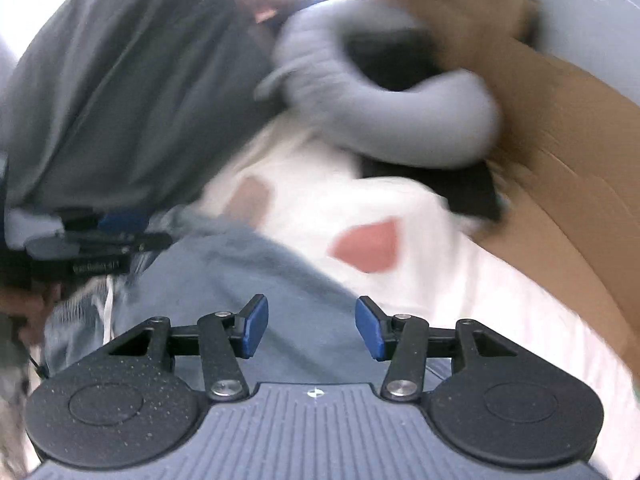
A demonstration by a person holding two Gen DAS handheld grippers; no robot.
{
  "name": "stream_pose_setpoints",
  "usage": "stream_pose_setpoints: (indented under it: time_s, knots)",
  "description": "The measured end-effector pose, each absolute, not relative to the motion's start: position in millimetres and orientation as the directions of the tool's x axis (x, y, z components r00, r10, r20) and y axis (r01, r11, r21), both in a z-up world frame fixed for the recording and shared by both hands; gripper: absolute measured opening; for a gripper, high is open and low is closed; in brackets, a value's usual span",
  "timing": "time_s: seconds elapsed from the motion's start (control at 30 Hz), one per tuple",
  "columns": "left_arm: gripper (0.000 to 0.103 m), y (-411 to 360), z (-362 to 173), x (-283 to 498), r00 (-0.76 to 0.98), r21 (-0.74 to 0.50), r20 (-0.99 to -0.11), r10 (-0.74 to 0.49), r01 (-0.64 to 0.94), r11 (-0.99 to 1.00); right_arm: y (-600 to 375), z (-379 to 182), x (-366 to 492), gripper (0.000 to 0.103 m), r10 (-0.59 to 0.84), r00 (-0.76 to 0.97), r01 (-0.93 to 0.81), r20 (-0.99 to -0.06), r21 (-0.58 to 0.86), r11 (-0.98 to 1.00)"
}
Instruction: Fold clothes
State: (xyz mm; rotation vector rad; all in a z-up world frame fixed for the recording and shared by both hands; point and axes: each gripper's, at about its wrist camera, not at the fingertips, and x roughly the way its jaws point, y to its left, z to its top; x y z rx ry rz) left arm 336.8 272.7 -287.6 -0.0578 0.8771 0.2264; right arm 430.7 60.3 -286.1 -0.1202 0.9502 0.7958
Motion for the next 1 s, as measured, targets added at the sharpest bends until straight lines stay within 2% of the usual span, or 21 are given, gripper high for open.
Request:
stream_pose_setpoints:
  time_s: [0.27,0.4,0.67,1.0]
  knots:
    - [0.054,230,-312,405,0.610,0.016,-0.791,0.037,-0.041,0.999,-25,-277,439,0.056,0.500,0.444,-0.531,-0.744,0.231,0.815]
    - [0.053,204,-327,431,0.546,0.092,-0.836,0.058,0.036,0.995,-72,-270,425,0.056,0.431,0.493,-0.516,-0.756,0.145,0.844]
    - [0.054,159,-333,455,0.475,0.065,-0.880,0.023,0.071,0.995,-160,-273,389,0.056,0.364,0.539,-0.412,-0.760,0.139,0.900]
    - [0.055,89,-332,461,0.311,0.107,-0.950,0.014,0.284,0.953,-251,-306,338,0.056,0.321,0.549,-0.365,-0.772,0.124,0.923]
